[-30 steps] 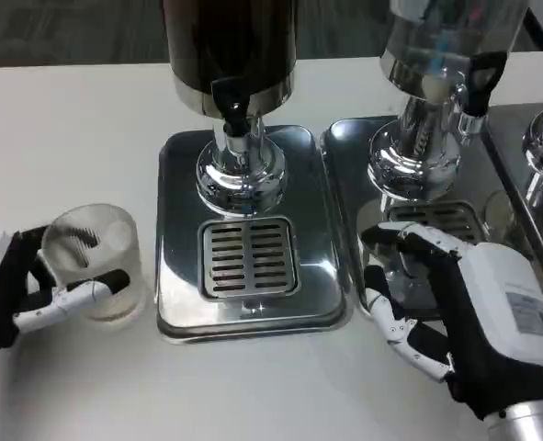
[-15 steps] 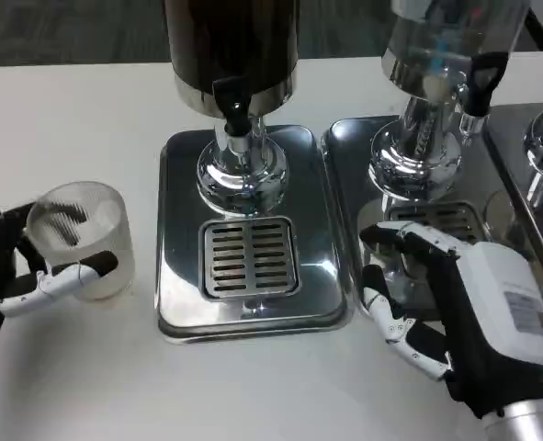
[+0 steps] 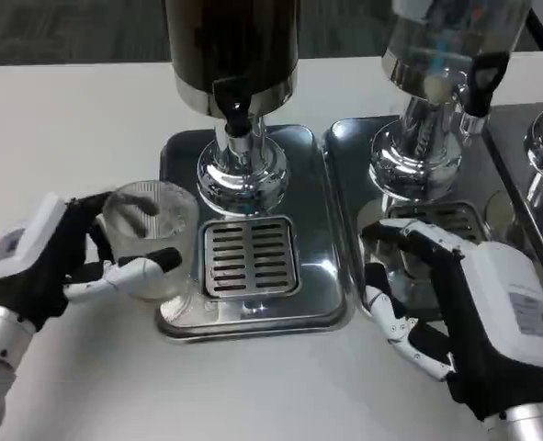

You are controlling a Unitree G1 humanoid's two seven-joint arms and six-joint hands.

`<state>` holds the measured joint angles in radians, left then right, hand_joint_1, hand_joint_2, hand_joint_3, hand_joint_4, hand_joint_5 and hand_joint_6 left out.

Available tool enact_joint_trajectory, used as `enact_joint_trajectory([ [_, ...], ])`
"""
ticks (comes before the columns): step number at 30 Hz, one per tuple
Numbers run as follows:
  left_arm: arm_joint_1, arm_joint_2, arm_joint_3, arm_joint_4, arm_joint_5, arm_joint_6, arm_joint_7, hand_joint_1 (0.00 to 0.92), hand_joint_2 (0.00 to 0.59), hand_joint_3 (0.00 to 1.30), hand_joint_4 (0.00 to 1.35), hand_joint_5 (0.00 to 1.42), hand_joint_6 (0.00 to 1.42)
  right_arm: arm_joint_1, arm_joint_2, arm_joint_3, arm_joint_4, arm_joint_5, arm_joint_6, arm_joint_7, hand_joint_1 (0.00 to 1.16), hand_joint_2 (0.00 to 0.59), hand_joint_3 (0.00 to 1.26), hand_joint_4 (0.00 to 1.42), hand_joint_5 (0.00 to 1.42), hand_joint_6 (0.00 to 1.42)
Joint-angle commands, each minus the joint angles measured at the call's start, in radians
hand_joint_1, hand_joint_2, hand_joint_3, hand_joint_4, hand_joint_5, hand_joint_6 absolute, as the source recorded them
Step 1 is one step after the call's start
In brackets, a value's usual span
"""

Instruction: Grasp the cup under the faucet to collect the drink, then remove the cup.

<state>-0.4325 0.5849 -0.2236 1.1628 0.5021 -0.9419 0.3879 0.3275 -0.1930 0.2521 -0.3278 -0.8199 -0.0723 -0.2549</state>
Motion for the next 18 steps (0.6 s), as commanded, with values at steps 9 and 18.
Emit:
enact_joint_trajectory([
  [9,-0.074,-0.041,-0.042,0.017,0.034,0.018,-0.012,0.228,0.15,0.52,0.6,0.97,1.31,0.025,0.022,0.001,-0.03,-0.01,0.0,-0.02,0.48,0.455,0.41,0.36,0.37,0.34],
  [18,-0.118,-0.087,-0.066,0.038,0.053,0.06,-0.016,0.22,0.151,0.52,0.59,0.97,1.29,0.051,0.034,-0.002,-0.052,-0.023,0.008,-0.022,0.48,0.455,0.41,0.36,0.37,0.34],
])
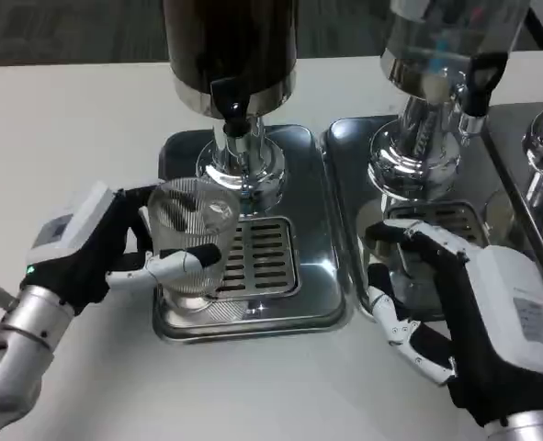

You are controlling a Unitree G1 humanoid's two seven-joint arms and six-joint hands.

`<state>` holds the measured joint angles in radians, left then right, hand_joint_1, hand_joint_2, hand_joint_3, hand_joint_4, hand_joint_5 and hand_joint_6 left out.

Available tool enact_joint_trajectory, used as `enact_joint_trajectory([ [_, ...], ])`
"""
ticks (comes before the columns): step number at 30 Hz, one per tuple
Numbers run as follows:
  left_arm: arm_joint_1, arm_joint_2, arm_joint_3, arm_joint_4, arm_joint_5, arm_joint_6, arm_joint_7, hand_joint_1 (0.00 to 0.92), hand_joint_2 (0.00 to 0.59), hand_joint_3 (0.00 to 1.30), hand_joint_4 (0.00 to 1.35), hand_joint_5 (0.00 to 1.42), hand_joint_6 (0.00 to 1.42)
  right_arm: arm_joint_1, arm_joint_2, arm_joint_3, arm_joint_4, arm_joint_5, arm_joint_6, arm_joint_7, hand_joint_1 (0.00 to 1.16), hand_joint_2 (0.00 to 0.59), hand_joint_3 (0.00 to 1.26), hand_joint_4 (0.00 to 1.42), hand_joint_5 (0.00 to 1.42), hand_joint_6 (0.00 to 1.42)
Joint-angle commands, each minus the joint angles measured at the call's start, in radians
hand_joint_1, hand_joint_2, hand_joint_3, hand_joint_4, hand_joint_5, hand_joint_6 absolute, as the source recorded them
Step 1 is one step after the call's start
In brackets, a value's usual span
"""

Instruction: Grasp the cup under the faucet to collect the drink, then remove the cup.

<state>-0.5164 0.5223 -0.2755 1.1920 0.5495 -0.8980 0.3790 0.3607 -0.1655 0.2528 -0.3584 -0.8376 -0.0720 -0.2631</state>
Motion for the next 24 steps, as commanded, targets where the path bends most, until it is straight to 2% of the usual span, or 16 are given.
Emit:
enact_joint_trajectory([
  [1,-0.038,-0.027,-0.018,0.011,0.008,0.021,-0.008,0.22,0.151,0.52,0.59,0.96,1.29,0.022,0.008,-0.002,-0.025,-0.008,0.01,-0.014,0.48,0.455,0.41,0.36,0.37,0.34],
  [14,-0.086,-0.058,-0.056,0.029,0.016,0.091,-0.077,0.172,0.144,0.4,0.43,0.79,1.18,0.056,0.025,0.006,-0.052,-0.023,0.024,-0.018,0.48,0.455,0.41,0.36,0.37,0.34],
  [17,-0.093,-0.057,-0.066,0.025,0.014,0.099,-0.112,0.138,0.132,0.34,0.38,0.72,1.07,0.054,0.026,0.005,-0.052,-0.022,0.023,-0.015,0.48,0.455,0.41,0.36,0.37,0.34],
  [23,-0.096,-0.05,-0.066,0.021,0.004,0.121,-0.165,0.082,0.111,0.24,0.33,0.64,0.97,0.042,0.029,0.009,-0.04,-0.016,0.021,-0.008,0.48,0.455,0.41,0.36,0.37,0.34],
  [24,-0.098,-0.048,-0.067,0.022,0.003,0.131,-0.179,0.069,0.104,0.21,0.3,0.61,0.91,0.041,0.03,0.009,-0.039,-0.015,0.021,-0.007,0.48,0.455,0.41,0.36,0.37,0.34],
])
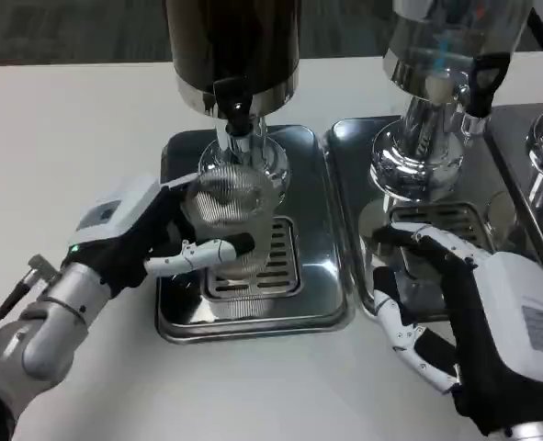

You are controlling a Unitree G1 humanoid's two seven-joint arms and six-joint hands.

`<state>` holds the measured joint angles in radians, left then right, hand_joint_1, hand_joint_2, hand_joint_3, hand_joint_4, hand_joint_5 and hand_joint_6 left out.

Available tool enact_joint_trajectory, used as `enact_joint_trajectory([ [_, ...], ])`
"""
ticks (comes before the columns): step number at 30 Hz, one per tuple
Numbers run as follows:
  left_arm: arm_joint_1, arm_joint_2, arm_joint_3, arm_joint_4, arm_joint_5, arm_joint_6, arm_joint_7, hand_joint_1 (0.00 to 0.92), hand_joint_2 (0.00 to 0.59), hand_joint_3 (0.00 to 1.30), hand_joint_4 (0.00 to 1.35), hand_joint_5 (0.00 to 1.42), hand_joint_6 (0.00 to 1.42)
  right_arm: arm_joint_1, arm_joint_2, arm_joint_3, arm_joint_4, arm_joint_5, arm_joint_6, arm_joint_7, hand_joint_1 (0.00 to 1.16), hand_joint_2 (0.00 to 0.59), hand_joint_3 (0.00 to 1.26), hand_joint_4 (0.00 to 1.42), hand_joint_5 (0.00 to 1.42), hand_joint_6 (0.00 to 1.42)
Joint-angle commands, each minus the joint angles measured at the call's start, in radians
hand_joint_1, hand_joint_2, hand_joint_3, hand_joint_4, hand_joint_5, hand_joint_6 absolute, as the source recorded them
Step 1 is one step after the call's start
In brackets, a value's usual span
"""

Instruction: Grasp the cup under the faucet to collect the drink, then remove the cup.

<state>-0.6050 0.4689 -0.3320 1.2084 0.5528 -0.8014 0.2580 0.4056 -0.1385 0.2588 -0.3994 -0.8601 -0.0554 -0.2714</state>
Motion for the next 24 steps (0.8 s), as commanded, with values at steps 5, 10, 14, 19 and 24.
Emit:
enact_joint_trajectory([
  [5,-0.009,0.016,-0.01,-0.003,0.0,0.043,-0.074,0.009,0.078,0.11,0.22,0.54,0.78,-0.014,0.005,0.007,0.014,0.013,0.004,0.006,0.48,0.455,0.41,0.36,0.37,0.34],
  [10,-0.009,0.027,-0.013,-0.022,0.006,0.034,-0.074,0.0,0.057,0.03,0.17,0.51,0.71,-0.022,0.004,0.007,0.022,0.019,0.005,0.009,0.48,0.456,0.41,0.36,0.38,0.34],
  [14,-0.012,0.032,-0.025,-0.038,0.023,0.041,-0.068,0.0,0.043,0.0,0.1,0.44,0.61,-0.029,0.003,0.005,0.027,0.028,0.005,0.009,0.48,0.456,0.42,0.36,0.38,0.34],
  [19,-0.013,0.036,-0.028,-0.047,0.023,0.045,-0.067,0.0,0.043,0.0,0.04,0.38,0.49,-0.036,0.002,0.004,0.033,0.031,0.004,0.006,0.48,0.456,0.42,0.36,0.39,0.34],
  [24,-0.001,0.047,-0.012,-0.062,0.0,0.015,-0.068,0.0,0.031,0.0,0.0,0.34,0.44,-0.04,0.002,0.003,0.041,0.033,0.0,0.002,0.48,0.456,0.42,0.36,0.39,0.34],
])
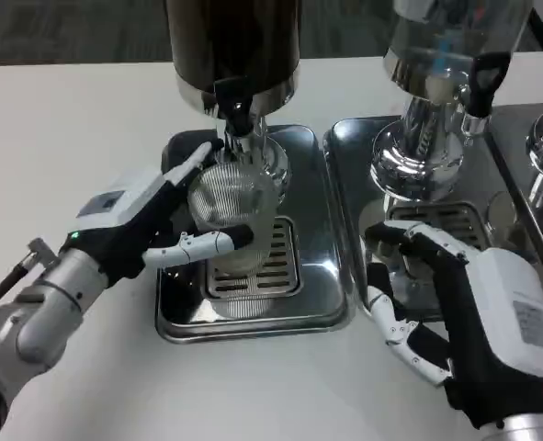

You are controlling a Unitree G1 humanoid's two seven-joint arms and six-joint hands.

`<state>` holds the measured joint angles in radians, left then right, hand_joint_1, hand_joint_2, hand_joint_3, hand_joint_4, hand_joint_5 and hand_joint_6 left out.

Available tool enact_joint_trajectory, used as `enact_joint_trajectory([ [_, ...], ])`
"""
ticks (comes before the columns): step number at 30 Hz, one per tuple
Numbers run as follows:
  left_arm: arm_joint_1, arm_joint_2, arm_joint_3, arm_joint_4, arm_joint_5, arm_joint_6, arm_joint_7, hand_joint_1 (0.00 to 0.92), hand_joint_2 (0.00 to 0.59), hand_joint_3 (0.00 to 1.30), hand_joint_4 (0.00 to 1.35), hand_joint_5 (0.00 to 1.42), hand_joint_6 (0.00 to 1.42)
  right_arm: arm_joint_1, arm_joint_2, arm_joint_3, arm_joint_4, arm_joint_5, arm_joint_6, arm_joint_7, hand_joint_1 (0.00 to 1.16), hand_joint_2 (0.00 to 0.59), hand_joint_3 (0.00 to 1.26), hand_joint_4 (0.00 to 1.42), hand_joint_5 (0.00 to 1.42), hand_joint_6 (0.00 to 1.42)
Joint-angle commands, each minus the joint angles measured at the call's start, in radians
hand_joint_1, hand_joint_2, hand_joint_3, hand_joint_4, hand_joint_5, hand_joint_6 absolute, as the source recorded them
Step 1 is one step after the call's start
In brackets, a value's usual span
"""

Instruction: Grasp the cup under the faucet to collect the drink, then remove the cup.

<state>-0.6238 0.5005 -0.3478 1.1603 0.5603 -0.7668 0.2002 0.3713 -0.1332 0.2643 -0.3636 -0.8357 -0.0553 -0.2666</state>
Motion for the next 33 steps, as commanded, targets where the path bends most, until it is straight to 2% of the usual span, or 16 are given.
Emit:
enact_joint_trajectory([
  [1,0.025,0.022,0.011,-0.022,-0.016,-0.032,-0.01,0.0,0.031,0.0,0.0,0.34,0.44,-0.007,-0.004,-0.003,0.006,0.009,-0.001,-0.003,0.48,0.456,0.42,0.36,0.39,0.34],
  [6,0.055,0.048,0.039,-0.062,-0.038,-0.073,-0.009,0.0,0.03,0.0,0.0,0.34,0.44,-0.012,-0.006,-0.001,0.013,0.015,-0.005,-0.004,0.48,0.456,0.42,0.36,0.39,0.34],
  [12,0.132,0.111,0.102,-0.157,-0.085,-0.134,-0.006,0.0,0.022,0.0,0.03,0.34,0.43,-0.025,-0.015,-0.002,0.027,0.027,-0.013,-0.003,0.48,0.454,0.42,0.36,0.39,0.34],
  [16,0.202,0.165,0.156,-0.241,-0.131,-0.164,-0.031,0.0,0.019,0.01,0.06,0.35,0.44,-0.039,-0.021,-0.004,0.034,0.038,-0.016,-0.002,0.48,0.452,0.42,0.36,0.39,0.34],
  [20,0.289,0.226,0.23,-0.34,-0.212,-0.191,-0.084,0.0,0.032,0.08,0.11,0.35,0.45,-0.052,-0.03,-0.003,0.039,0.049,-0.02,-0.002,0.48,0.452,0.42,0.36,0.39,0.34],
  [23,0.312,0.258,0.315,-0.364,-0.512,-0.217,-0.308,0.0,0.067,0.24,0.24,0.4,0.48,-0.063,-0.036,-0.006,0.043,0.059,-0.026,-0.001,0.48,0.451,0.42,0.37,0.39,0.34],
  [25,0.305,0.254,0.351,-0.381,-0.665,-0.197,-0.45,0.0,0.071,0.3,0.27,0.39,0.41,-0.07,-0.038,-0.008,0.048,0.065,-0.029,0.0,0.48,0.451,0.42,0.37,0.39,0.34],
  [28,0.277,0.233,0.408,-0.414,-0.888,-0.101,-0.701,0.0,0.082,0.37,0.3,0.36,0.34,-0.077,-0.04,-0.007,0.054,0.07,-0.03,-0.001,0.48,0.451,0.42,0.37,0.39,0.34],
  [30,0.24,0.229,0.446,-0.442,-1.023,0.016,-0.882,0.0,0.085,0.39,0.3,0.35,0.32,-0.082,-0.04,-0.007,0.057,0.072,-0.03,-0.002,0.48,0.451,0.42,0.37,0.39,0.34],
  [33,0.185,0.223,0.496,-0.454,-1.124,0.155,-1.064,0.0,0.076,0.4,0.29,0.33,0.32,-0.089,-0.041,-0.01,0.064,0.077,-0.031,-0.003,0.48,0.452,0.42,0.38,0.39,0.34],
])
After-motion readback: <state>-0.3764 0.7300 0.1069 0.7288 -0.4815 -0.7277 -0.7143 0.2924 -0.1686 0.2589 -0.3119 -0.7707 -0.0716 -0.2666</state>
